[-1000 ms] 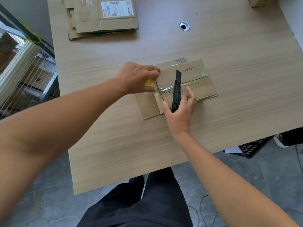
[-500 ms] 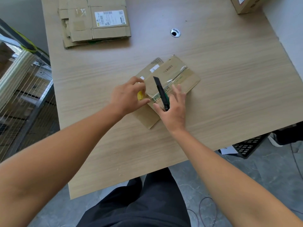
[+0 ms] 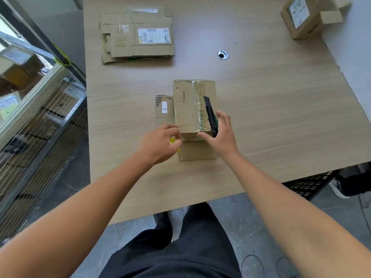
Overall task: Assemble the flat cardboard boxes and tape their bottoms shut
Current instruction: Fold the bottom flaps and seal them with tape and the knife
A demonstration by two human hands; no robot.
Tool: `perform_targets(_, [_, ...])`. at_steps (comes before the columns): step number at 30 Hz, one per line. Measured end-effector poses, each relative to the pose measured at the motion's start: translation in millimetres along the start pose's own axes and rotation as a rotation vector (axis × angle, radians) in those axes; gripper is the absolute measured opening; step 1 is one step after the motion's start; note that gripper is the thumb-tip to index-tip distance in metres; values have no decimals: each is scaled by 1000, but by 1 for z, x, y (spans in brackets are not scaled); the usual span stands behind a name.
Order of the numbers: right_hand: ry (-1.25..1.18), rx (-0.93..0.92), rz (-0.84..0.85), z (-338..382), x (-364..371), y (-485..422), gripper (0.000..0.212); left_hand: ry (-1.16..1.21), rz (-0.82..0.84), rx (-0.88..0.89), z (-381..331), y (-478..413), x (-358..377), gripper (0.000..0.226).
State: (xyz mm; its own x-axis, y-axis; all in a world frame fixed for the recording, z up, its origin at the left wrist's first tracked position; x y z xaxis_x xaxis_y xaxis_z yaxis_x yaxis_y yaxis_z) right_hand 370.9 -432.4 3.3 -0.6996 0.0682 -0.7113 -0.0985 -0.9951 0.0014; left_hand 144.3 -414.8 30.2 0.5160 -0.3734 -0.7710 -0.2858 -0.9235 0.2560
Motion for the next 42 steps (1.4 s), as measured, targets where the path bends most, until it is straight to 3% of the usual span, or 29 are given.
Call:
perform_targets(4, [-61, -83, 125, 3, -23, -15, 78, 51, -1, 0, -11, 9, -16, 13])
perform_targets(7, [-104, -111, 19, 9, -40, -5, 34, 145, -18, 1, -28, 18, -25, 13])
perform_targets(10, [-552, 45, 97, 21, -50, 24, 14, 270, 42, 2, -48, 27, -25, 14])
perform_targets(12, [-816, 143, 136, 30, -54, 42, 18, 358, 102, -19, -61, 33, -19, 15])
perform_targets(14, [-896, 174, 182, 37, -57, 57, 25, 444, 130, -38, -72, 40, -11, 16])
perform_targets(22, [-819, 54, 188, 38, -79, 78, 9, 530, 134, -40, -101, 60, 9, 15])
perform_targets(26, [-832, 80, 208, 39, -88, 81, 14, 491, 124, -17, -111, 64, 7, 15])
perform_targets(32, [-929, 119, 208, 48, -102, 78, 12, 629, 162, -28, -125, 68, 0, 16])
perform_targets(37, [-958, 285, 106, 49, -101, 79, 11, 388, 83, -9, -130, 66, -2, 11])
perform_targets(39, [-956, 316, 149, 50, -100, 80, 3, 215, 33, 21, -130, 68, -4, 15])
perform_targets(42, [-927, 292, 213, 52, -97, 81, 12, 75, 35, 19, -127, 73, -7, 20])
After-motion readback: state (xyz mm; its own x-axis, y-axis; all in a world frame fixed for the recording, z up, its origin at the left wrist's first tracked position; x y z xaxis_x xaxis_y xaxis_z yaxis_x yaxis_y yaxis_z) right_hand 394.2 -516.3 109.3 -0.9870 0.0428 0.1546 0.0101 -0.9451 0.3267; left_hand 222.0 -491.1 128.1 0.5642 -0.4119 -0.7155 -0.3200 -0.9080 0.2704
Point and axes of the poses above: each hand's wrist, its own y-axis away from the middle knuckle, its own x-axis out of the palm, z = x × y, the point moved 3 cm from there along -y, towards the middle knuckle, and after that the axes turned 8 degrees about -x, right-handed, at the moved point
